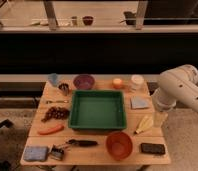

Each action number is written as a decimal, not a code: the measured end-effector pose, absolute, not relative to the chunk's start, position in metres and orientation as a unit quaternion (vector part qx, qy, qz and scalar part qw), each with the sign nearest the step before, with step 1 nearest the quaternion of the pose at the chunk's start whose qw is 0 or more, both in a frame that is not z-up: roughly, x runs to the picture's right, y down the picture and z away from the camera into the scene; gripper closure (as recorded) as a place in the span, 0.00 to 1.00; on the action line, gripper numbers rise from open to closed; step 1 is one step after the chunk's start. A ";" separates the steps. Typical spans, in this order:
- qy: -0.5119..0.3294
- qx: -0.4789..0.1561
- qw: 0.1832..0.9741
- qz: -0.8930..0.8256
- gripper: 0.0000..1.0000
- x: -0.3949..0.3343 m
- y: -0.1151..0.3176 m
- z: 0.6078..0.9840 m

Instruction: Place apple in plastic cup

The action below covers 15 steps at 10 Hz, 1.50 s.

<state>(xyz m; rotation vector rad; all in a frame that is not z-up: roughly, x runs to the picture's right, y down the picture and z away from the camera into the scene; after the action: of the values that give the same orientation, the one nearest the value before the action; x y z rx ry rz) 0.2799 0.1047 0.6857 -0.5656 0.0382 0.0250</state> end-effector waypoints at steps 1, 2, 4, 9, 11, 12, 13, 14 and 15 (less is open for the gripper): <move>0.014 -0.279 0.960 0.004 0.20 0.270 0.103 0.688; 0.005 -0.276 0.961 -0.008 0.20 0.250 0.096 0.693; 0.002 -0.275 0.961 -0.014 0.20 0.243 0.095 0.694; -0.014 -0.266 0.963 -0.041 0.20 0.210 0.077 0.710; -0.015 -0.265 0.963 -0.046 0.20 0.205 0.072 0.714; -0.014 -0.266 0.963 -0.052 0.20 0.201 0.073 0.713; -0.016 -0.265 0.962 -0.058 0.20 0.192 0.073 0.712; -0.022 -0.262 0.963 -0.062 0.20 0.187 0.070 0.716; -0.027 -0.258 0.964 -0.066 0.20 0.186 0.065 0.722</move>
<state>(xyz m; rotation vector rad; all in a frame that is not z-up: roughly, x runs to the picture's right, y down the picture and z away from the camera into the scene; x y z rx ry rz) 0.1864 0.0645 0.7215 -0.5222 -0.0551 -0.1336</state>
